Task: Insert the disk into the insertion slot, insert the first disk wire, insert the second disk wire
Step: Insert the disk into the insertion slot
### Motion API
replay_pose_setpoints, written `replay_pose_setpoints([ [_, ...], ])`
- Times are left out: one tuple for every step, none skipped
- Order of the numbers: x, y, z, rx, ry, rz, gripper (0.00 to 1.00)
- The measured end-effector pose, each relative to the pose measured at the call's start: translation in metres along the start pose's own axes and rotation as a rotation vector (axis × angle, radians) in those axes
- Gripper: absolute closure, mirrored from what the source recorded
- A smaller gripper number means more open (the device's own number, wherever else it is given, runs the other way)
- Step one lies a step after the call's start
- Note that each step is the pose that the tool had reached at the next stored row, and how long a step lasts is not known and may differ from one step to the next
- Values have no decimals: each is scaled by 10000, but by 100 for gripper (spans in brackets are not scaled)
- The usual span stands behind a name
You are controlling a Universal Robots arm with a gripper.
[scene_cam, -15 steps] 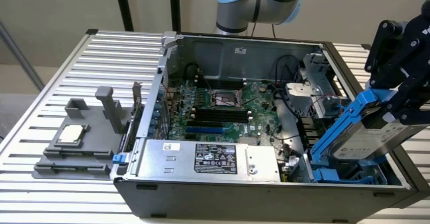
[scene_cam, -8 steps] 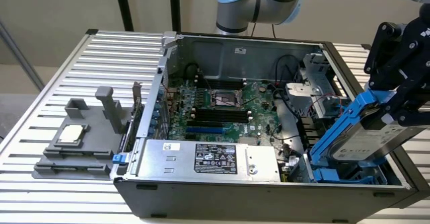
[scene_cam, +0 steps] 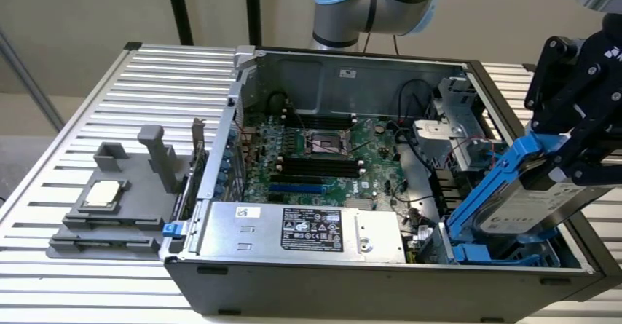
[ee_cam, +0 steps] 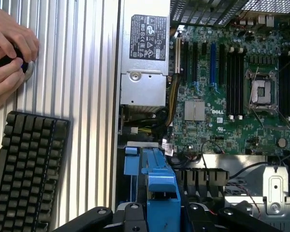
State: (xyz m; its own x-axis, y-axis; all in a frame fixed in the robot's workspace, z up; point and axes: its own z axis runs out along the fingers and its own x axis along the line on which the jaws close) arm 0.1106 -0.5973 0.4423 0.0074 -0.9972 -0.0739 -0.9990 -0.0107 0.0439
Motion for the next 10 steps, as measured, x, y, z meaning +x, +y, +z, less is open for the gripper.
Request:
replay_pose_setpoints([
  [0,0,5,0,0,0,67],
  [1,0,10,0,0,0,67],
  [1,0,15,0,0,0,67],
  [1,-1,19,0,1,0,67],
  [2,-1,23,0,1,1,67],
  [2,-1,28,0,1,0,67],
  [2,-1,32,0,0,0,67],
  [3,-2,37,0,0,0,67],
  [3,-2,43,0,1,0,67],
  [4,-2,50,0,0,0,67],
])
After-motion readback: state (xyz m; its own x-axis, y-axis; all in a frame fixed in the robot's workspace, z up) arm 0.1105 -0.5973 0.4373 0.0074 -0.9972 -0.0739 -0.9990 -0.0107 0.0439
